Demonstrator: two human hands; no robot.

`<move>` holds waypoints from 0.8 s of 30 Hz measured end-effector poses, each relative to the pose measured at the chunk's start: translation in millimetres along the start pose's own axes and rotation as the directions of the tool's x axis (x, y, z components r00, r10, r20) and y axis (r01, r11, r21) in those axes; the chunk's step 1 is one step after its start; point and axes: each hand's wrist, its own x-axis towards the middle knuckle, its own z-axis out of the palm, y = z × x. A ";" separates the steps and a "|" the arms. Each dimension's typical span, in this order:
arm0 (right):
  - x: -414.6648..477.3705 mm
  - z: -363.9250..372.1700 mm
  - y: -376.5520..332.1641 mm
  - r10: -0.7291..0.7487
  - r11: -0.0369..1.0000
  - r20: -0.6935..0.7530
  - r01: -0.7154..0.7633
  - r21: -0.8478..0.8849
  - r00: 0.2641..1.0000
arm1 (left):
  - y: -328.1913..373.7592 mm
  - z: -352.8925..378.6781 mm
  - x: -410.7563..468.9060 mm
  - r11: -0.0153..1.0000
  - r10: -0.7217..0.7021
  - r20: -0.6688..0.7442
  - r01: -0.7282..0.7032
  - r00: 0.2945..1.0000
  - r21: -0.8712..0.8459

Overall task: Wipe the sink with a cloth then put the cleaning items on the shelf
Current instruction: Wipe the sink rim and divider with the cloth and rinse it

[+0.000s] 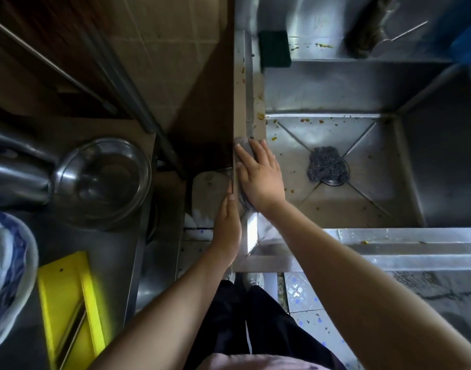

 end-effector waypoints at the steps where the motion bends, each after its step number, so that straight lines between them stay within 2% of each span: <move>1: -12.4 -0.1 -1.3 -0.009 1.000 -0.005 0.009 -0.002 1.000 | 1.5 0.1 -1.4 0.999 0.020 0.048 -0.018 0.999 -0.048; 2: -25.1 0.0 -2.1 -0.016 1.000 -0.009 0.016 -0.002 1.000 | 2.7 1.1 -2.4 0.995 0.023 0.073 -0.016 0.997 -0.103; 4: -45.4 0.5 -2.6 -0.023 1.000 -0.008 0.023 -0.005 1.000 | 2.8 3.1 -1.6 0.985 -0.006 0.037 0.012 0.999 -0.174; 6: -51.9 1.9 -2.9 -0.021 1.000 0.003 0.021 -0.015 1.000 | 3.3 4.7 -0.9 0.984 -0.032 -0.001 0.031 0.999 -0.176; 10: -40.8 1.9 -2.2 -0.015 1.000 0.014 0.015 -0.001 1.000 | 6.8 4.0 -2.6 0.977 -0.024 0.011 0.026 1.000 -0.210; 15: -18.9 3.2 4.4 -0.017 1.000 -0.005 0.017 0.004 1.000 | 1.9 0.3 -1.2 0.996 0.082 0.034 -0.080 0.996 -0.050; 20: 14.2 -4.8 4.0 0.039 0.999 0.040 -0.039 0.005 0.998 | -8.5 0.9 7.1 0.998 0.027 -0.046 -0.024 0.999 0.058; 24: 18.5 -10.4 0.0 0.060 0.998 0.082 -0.061 0.006 0.995 | -9.4 -0.5 12.5 0.995 0.006 -0.044 -0.002 0.999 0.104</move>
